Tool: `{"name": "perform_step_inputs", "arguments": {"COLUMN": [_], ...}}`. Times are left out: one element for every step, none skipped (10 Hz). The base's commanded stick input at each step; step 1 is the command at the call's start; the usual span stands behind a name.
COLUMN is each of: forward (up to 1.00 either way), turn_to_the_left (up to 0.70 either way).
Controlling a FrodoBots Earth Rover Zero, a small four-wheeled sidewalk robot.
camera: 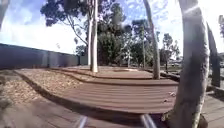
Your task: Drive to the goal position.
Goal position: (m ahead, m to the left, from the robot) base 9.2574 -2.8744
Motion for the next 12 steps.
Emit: {"name": "perform_step_inputs", "arguments": {"forward": [0.7, 0.7, 0.7, 0.7, 0.7, 0.7, 0.7, 0.7, 0.7, 0.7, 0.7, 0.7], "turn_to_the_left": [0.0, 0.0, 0.0, 0.0, 0.0, 0.0, 0.0, 0.0, 0.0, -0.28, -0.31, -0.34]}}
